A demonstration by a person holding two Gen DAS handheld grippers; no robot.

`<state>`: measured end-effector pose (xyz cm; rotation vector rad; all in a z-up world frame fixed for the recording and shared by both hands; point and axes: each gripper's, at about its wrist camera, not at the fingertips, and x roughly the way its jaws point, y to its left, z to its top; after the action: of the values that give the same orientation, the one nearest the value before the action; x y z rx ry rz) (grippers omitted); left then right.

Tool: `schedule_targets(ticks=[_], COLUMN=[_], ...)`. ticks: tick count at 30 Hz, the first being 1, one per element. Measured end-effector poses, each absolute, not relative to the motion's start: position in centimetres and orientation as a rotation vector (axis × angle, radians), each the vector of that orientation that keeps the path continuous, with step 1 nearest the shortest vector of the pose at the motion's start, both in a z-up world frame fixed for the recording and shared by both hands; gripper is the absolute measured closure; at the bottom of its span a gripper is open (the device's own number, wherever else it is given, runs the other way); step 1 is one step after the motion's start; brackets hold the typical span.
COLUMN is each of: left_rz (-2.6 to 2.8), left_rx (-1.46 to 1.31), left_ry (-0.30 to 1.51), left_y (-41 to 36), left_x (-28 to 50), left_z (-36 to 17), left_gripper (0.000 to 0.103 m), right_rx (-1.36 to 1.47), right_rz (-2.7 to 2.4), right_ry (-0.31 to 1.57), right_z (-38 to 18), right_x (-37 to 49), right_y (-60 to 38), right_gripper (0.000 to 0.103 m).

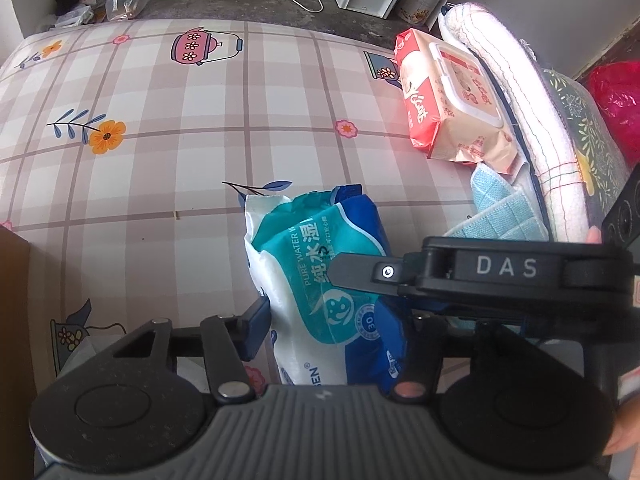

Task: Organize soft objects
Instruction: 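Lift the wipes pack with the right tool while the left tool steadies it, then carry the wipes pack into the cardboard box with both tools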

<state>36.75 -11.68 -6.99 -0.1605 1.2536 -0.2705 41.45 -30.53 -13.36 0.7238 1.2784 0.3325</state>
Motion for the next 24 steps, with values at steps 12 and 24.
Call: schedule_targets(ticks=[12,24], left_rz=[-0.322,-0.193], left_rx=[-0.122,-0.187], left_ry=[1.076,0.898], left_y=[-10.4,0.0], left_x=[31.5,23.0], left_z=[1.2,8.9], left_gripper=[0.048,0.048], right_rx=[0.789,0.698], right_rz=[0.320,0.507], right_ry=[1.104,0.990], right_z=[-6.4,3.6], right_x=[36.5,30.4], right_y=[-31.1,-22.3], right_gripper=[0.063,0.063])
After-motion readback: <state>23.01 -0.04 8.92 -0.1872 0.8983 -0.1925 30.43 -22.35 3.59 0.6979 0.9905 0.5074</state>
